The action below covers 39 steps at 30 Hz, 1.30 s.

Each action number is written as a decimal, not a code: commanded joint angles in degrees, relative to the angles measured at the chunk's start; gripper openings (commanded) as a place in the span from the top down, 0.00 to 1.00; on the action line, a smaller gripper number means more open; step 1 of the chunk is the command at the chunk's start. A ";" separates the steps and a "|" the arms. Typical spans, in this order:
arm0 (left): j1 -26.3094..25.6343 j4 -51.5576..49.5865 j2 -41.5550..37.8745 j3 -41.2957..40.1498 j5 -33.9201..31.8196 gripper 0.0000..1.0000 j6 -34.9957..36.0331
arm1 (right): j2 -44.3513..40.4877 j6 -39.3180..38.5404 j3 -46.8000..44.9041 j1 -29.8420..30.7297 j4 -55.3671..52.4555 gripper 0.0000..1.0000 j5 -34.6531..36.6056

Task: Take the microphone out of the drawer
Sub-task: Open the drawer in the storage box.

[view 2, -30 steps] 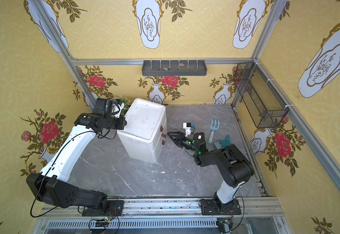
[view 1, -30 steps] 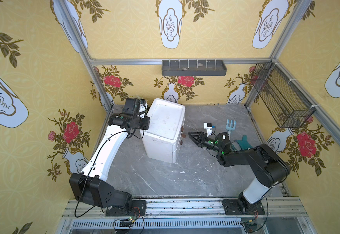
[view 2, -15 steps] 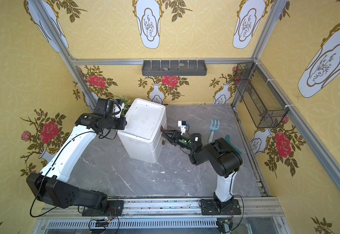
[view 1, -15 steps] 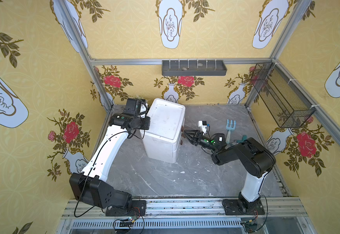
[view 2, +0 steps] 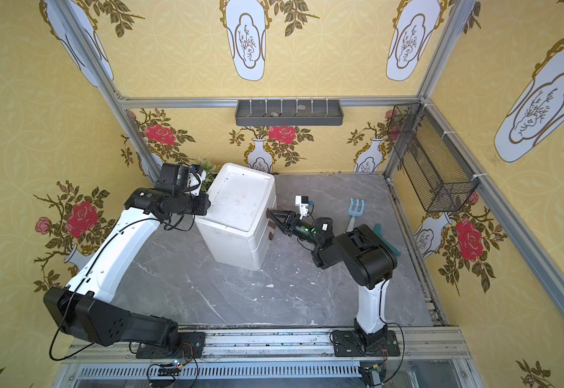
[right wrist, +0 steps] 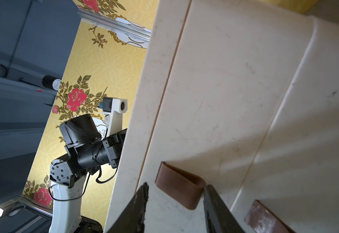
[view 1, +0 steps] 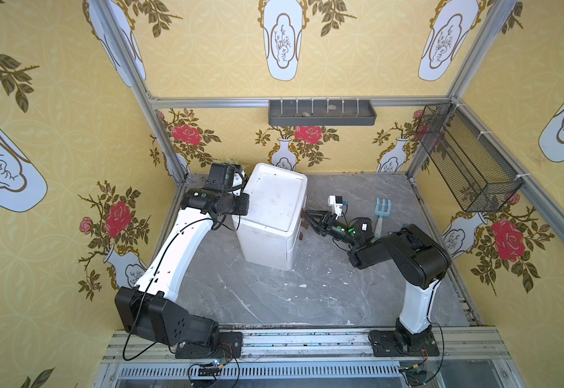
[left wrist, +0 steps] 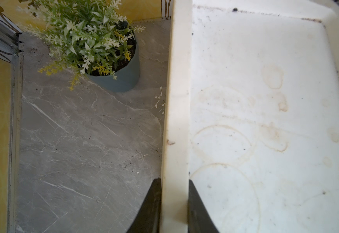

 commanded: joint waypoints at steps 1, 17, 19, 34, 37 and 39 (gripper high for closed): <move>-0.13 0.27 0.21 -0.67 1.89 0.77 -2.25 | 0.76 -1.08 0.46 -0.02 2.38 0.52 0.08; -0.48 0.53 0.65 -0.96 2.10 0.77 -2.70 | 1.65 -0.42 2.13 0.61 2.38 0.70 -0.52; -0.52 0.54 0.58 -1.05 2.03 0.77 -2.62 | 1.85 -0.24 1.86 0.46 2.38 0.76 -0.31; -0.55 0.46 0.40 -1.75 1.51 0.76 -2.49 | -2.65 -0.94 -6.50 -3.78 2.38 1.00 -0.80; -0.61 0.49 0.30 -1.83 1.32 0.76 -2.50 | -3.78 -1.16 -9.26 -5.27 2.38 1.00 -0.98; -0.62 0.54 0.15 -1.99 1.13 0.76 -2.47 | -4.99 -1.44 -11.17 -6.49 2.38 1.00 -0.98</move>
